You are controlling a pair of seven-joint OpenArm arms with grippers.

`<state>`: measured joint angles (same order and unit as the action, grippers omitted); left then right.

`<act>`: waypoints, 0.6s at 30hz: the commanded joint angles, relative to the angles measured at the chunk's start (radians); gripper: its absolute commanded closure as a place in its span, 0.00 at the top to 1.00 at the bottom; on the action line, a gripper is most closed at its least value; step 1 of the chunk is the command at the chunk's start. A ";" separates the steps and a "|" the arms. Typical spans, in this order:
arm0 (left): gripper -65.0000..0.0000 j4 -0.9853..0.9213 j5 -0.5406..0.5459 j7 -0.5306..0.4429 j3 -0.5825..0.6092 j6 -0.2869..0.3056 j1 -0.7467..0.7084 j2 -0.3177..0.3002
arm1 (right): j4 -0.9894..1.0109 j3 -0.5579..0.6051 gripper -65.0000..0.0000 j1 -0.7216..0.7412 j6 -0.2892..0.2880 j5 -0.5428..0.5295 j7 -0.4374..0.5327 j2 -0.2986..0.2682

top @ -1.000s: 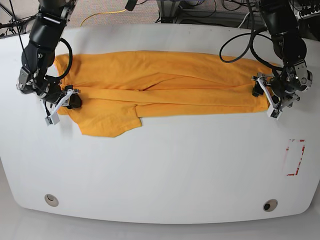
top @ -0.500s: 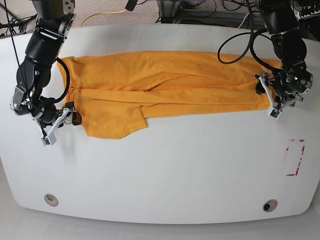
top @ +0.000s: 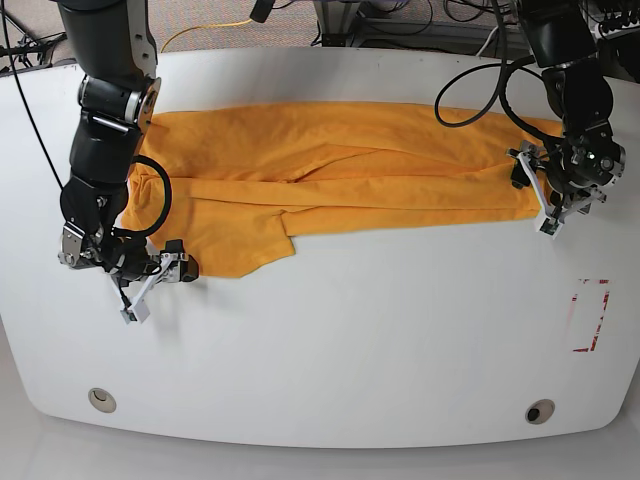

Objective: Fold the T-shirt properly
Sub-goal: 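Grasp the loose sleeve with the right gripper and tuck it under the fold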

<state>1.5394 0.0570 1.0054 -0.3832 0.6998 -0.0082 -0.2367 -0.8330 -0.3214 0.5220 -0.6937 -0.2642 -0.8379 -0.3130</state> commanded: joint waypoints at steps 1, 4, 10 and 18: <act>0.64 0.019 0.007 -0.010 -0.004 -0.002 0.015 -0.013 | 0.010 -0.002 0.71 0.025 -0.004 -0.008 0.018 -0.001; 0.64 0.014 0.007 -0.010 -0.004 -0.002 0.017 -0.013 | 0.010 -0.002 0.71 0.022 -0.004 -0.007 0.012 0.024; 0.64 0.013 0.007 -0.010 -0.003 -0.002 0.017 -0.013 | 0.010 0.000 0.70 0.010 -0.004 -0.007 -0.011 0.068; 0.64 0.011 0.002 -0.010 -0.003 -0.002 0.017 -0.013 | -0.033 -0.002 0.10 -0.013 -0.004 -0.011 -0.011 0.087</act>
<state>1.5375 0.0566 1.0050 -0.3832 0.6998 -0.0051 -0.2363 -0.8272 -0.3214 0.4938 -0.6960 -0.2798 -0.8406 -0.2161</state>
